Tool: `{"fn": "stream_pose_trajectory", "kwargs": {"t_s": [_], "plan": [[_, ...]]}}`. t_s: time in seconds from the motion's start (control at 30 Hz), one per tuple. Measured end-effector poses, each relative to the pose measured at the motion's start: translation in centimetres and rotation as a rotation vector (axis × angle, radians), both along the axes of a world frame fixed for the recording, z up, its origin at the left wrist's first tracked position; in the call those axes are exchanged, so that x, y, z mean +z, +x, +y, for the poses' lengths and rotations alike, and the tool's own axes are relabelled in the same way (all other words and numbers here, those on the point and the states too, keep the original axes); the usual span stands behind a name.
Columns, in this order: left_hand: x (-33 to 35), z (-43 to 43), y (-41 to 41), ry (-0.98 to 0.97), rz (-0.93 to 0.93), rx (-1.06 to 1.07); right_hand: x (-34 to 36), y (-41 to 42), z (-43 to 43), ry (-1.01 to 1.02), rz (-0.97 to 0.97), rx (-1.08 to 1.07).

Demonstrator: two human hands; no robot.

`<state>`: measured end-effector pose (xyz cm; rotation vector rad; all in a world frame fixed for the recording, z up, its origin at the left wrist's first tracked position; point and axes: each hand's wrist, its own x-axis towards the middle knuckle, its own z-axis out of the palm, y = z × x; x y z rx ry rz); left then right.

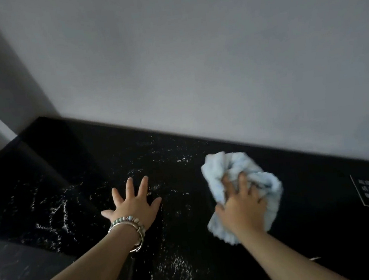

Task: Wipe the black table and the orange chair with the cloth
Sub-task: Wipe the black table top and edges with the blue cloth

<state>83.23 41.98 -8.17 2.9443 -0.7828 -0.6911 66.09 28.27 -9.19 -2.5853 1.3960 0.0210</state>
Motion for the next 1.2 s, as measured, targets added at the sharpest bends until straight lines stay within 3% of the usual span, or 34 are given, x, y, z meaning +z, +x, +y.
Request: {"fn": "stream_pose_trajectory", "kwargs": {"t_s": [0.1, 0.17, 0.2, 0.27, 0.33, 0.37, 0.43, 0.57, 0.67, 0.77, 0.87, 0.97, 1.03, 1.1, 1.2], "plan": [[-0.5, -0.3, 0.4, 0.031, 0.033, 0.037, -0.1, 0.0, 0.9, -0.080, -0.362, 0.471], [-0.6, 0.0, 0.9, 0.032, 0.020, 0.022, 0.2, -0.3, -1.5, -0.214, -0.472, 0.541], [-0.6, 0.3, 1.3, 0.024, 0.010, 0.017, 0.2, -0.5, -3.3, -0.251, -0.465, 0.421], [-0.5, 1.1, 2.8, 0.006, -0.003, 0.040, 0.7, -0.7, -7.1, -0.228, -0.353, -0.051], [-1.0, 2.0, 4.5, -0.005, 0.044, 0.132, 1.5, -0.1, -8.8, 0.029, -0.115, -0.438], [-1.3, 2.3, 5.1, -0.001, 0.084, 0.182, 1.7, 0.7, -8.4, 0.078, -0.063, -0.478], [-1.9, 2.5, 5.8, 0.021, 0.154, 0.253, 1.7, 3.1, -6.5, 0.056, -0.063, -0.357], [-1.1, 1.4, 6.5, 0.035, 0.215, 0.277, 0.6, 7.5, -2.0, 0.053, -0.284, 0.161], [-0.8, 1.9, 8.5, -0.004, 0.212, 0.267, 1.8, 8.8, -4.8, -0.001, -0.353, 0.046], [-1.7, 2.7, 10.3, 0.045, 0.127, 0.196, 2.1, 9.5, -7.7, 0.003, -0.159, -0.118], [-1.6, 2.8, 11.1, 0.056, 0.095, 0.149, 1.0, 10.5, -6.7, 0.061, -0.021, -0.063], [-1.4, 2.9, 11.1, 0.037, 0.106, 0.122, -0.2, 10.0, -3.9, -0.032, -0.175, 0.350], [-1.1, 3.2, 11.2, 0.060, 0.121, 0.086, 0.0, 9.3, -3.2, 0.157, -0.354, 0.586], [-0.4, 3.3, 11.3, 0.109, 0.132, 0.031, 0.8, 9.9, -5.2, 0.270, -0.452, 0.526], [0.6, 3.2, 11.5, 0.161, 0.104, -0.028, 1.7, 13.1, -8.4, 0.065, -0.365, 0.264]]}}
